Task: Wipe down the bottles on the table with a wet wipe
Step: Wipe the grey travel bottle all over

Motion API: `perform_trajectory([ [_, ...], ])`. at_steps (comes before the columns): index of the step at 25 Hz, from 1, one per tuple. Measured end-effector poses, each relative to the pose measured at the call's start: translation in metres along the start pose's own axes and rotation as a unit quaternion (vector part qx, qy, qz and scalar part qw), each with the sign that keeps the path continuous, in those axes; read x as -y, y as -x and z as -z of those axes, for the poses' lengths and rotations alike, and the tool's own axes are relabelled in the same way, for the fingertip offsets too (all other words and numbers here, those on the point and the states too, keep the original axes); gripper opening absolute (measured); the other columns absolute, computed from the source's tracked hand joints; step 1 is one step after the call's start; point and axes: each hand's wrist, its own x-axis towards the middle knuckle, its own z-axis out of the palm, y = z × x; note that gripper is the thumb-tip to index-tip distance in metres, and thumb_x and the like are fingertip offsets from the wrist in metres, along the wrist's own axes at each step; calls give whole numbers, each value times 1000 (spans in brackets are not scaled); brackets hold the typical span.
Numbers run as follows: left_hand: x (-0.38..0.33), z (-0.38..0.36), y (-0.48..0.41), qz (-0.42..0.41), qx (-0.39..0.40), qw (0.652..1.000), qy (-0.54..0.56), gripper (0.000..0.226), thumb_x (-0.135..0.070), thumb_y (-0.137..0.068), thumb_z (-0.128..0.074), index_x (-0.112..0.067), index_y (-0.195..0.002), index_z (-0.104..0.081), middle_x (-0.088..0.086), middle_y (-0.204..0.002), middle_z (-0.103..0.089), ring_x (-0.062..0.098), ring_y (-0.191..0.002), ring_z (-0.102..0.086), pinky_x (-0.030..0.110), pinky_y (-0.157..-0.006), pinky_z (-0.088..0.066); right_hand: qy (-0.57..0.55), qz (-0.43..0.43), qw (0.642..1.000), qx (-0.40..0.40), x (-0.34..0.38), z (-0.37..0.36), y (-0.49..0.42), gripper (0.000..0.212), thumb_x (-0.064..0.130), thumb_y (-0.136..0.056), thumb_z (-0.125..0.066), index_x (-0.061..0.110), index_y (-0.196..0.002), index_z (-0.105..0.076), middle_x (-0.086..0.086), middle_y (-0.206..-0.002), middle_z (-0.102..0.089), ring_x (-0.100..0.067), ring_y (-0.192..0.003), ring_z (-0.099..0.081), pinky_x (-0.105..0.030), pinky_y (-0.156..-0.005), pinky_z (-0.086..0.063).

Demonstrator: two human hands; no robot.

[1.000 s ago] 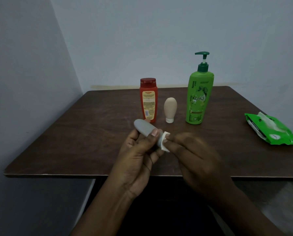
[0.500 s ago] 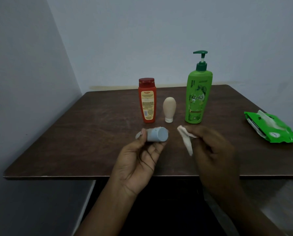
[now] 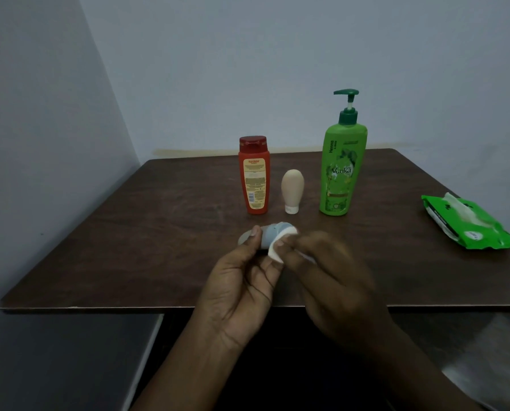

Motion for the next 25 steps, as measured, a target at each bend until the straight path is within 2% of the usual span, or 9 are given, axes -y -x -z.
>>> perform_trajectory([
  [3, -3, -1, 2, -31, -10, 999, -13, 49, -4, -83, -62, 10, -129, -54, 35, -117, -70, 39, -107, -73, 44, -85, -62, -6, -54, 998, -17, -6, -1, -6, 30, 0, -97, -56, -1, -125, -66, -16, -119, -66, -25, -109, -61, -36, -91, -50],
  [7, -6, 11, 0, -76, -7, 994, -83, 40, -4, -93, -60, 2, -133, -56, 29, -122, -71, 33, -108, -74, 38, -82, -65, -52, 11, 998, -22, 8, -1, -6, 26, -2, -94, -59, -4, -118, -69, -17, -116, -67, -25, -109, -63, -31, -94, -49],
  [9, -18, 16, -12, -138, -30, 975, -171, 45, -1, -87, -66, -10, -131, -59, 19, -122, -74, 30, -111, -74, 40, -87, -64, -112, -13, 993, -47, 9, 3, -11, 24, -2, -93, -62, -2, -115, -70, -14, -117, -68, -22, -111, -64, -30, -95, -50],
  [11, -45, 19, -33, -196, -69, 932, -297, 55, -3, -81, -73, -19, -132, -59, 8, -123, -74, 25, -114, -72, 44, -97, -59, -166, -92, 979, -71, 5, 6, -8, 25, -1, -91, -62, 3, -114, -71, -6, -118, -68, -12, -113, -64, -24, -96, -48],
  [13, -79, 24, -60, -224, -100, 864, -440, 52, -3, -85, -74, -19, -132, -57, 4, -124, -71, 21, -116, -69, 43, -98, -59, -200, -172, 962, -73, 1, 6, 4, 30, -1, -87, -63, 13, -113, -72, 4, -118, -69, -4, -112, -64, -19, -95, -48],
  [16, -121, 34, -103, -210, -96, 760, -607, 53, -5, -89, -74, -19, -136, -55, 1, -130, -64, 21, -121, -63, 38, -97, -58, -237, -250, 936, -71, -8, 7, 24, 28, 7, -86, -65, 22, -108, -73, 18, -112, -71, -1, -107, -67, -14, -92, -49],
  [20, -145, 50, -149, -185, -83, 702, -683, 53, -10, -93, -71, -21, -143, -53, -2, -134, -64, 13, -119, -61, 35, -98, -54, -248, -291, 919, -101, -17, 8, 30, 22, 28, -84, -63, 17, -99, -75, 18, -107, -73, 1, -101, -68, -8, -89, -46],
  [23, -153, 60, -170, -172, -59, 663, -726, 52, -14, -96, -69, -22, -144, -52, -4, -135, -64, 5, -117, -61, 38, -107, -51, -244, -337, 903, -104, -24, 6, 34, 16, 14, -82, -68, 17, -95, -75, 20, -104, -73, 3, -99, -68, -6, -86, -46],
  [25, -157, 67, -177, -167, -46, 656, -734, 53, -16, -96, -69, -23, -145, -51, -6, -134, -65, 6, -119, -61, 38, -107, -50, -250, -353, 896, -97, -25, 7, 33, 27, 8, -79, -66, 25, -97, -77, 21, -103, -73, 1, -99, -69, -7, -86, -47],
])
